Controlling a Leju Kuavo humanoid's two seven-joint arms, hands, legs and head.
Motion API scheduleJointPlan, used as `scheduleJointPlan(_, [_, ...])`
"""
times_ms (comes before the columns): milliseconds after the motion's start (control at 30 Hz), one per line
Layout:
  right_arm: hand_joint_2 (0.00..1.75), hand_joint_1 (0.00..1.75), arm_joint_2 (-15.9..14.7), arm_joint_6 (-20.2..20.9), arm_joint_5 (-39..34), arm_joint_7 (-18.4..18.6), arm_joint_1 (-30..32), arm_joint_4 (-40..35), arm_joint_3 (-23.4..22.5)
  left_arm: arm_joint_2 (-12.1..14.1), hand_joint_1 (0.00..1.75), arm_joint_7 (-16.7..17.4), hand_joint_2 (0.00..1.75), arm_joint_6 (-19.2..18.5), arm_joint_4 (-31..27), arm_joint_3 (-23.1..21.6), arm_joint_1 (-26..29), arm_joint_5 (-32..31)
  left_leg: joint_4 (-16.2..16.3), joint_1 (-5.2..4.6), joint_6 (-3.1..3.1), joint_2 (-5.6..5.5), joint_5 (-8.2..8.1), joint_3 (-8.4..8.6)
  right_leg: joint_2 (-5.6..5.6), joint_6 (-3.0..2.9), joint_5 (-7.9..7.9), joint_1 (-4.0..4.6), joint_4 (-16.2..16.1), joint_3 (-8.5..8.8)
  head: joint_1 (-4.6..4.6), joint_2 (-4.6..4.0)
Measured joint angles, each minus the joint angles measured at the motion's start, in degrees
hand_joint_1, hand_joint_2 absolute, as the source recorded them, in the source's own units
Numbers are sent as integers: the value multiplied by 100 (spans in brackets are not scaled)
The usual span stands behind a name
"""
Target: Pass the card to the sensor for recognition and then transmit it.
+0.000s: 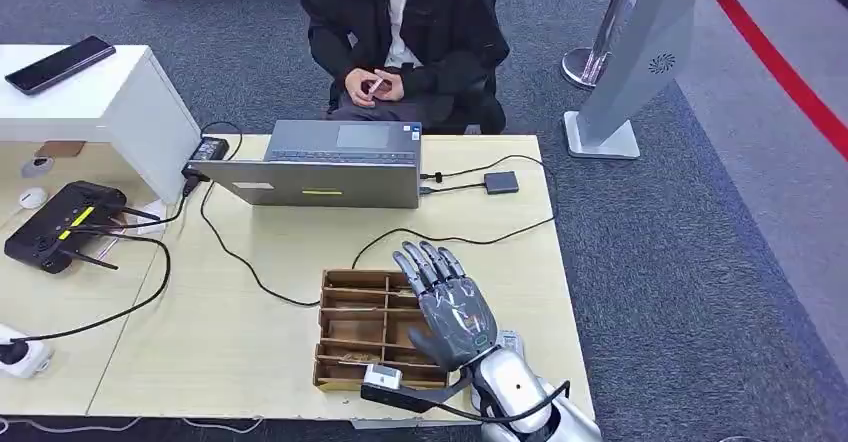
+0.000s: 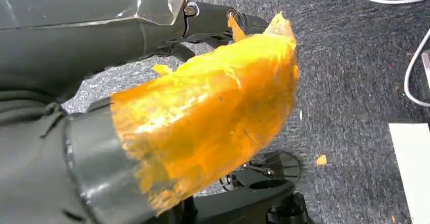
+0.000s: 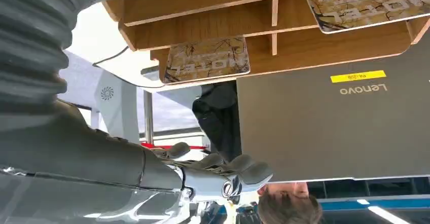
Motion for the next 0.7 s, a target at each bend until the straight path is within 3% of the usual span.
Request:
scheduleJointPlan(233, [175, 28, 0, 0, -17, 0, -20, 0, 0, -2, 0, 42, 0, -18, 0, 0, -5, 2, 0, 0, 0, 0, 0, 0, 0, 0, 0, 0, 0, 0, 0, 0])
scheduleJointPlan(333, [175, 44, 0, 0, -20, 0, -30, 0, 0, -2, 0, 42, 0, -17, 0, 0, -11, 2, 0, 0, 0, 0, 0, 0, 0, 0, 0, 0, 0, 0, 0, 0])
scheduleJointPlan(500, [175, 35, 0, 0, -20, 0, -37, 0, 0, -2, 0, 44, 0, -20, 0, 0, -19, 2, 0, 0, 0, 0, 0, 0, 0, 0, 0, 0, 0, 0, 0, 0])
scheduleJointPlan(567, [175, 51, 0, 4, -24, -2, -40, 0, 0, -2, 0, 55, 0, -24, 0, 0, -23, 2, 0, 0, 0, 0, 0, 0, 0, 0, 0, 0, 0, 0, 0, 0])
scheduleJointPlan(700, [175, 45, 0, 9, -57, -2, -55, 13, 0, -4, 0, 59, 0, -26, 0, 0, -29, 0, 0, 0, 0, 0, 0, 0, 0, 0, 0, 0, 0, 0, 0, 0])
